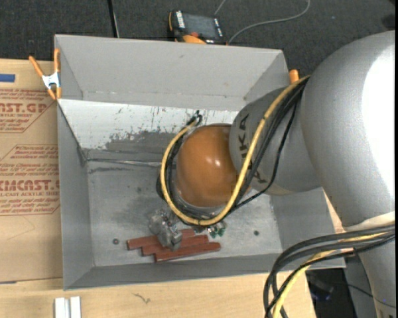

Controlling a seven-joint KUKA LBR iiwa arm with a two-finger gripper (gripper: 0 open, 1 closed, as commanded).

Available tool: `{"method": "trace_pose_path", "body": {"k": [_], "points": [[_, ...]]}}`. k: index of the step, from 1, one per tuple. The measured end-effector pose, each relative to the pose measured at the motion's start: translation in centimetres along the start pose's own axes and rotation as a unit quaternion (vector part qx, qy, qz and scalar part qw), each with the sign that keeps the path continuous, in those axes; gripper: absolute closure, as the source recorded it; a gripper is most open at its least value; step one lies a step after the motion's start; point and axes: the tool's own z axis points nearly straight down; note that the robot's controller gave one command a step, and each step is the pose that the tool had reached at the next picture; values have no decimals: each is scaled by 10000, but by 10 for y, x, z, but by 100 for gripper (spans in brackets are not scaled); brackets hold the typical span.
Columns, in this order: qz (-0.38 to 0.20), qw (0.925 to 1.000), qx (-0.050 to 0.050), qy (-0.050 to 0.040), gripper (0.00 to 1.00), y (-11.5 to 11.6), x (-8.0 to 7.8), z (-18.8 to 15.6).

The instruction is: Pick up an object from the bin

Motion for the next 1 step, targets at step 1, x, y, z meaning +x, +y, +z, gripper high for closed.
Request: {"method": "trace_pose_path", "body": {"k": [1], "points": [[-14,9999,-27,102,0,2,5,3]]}}
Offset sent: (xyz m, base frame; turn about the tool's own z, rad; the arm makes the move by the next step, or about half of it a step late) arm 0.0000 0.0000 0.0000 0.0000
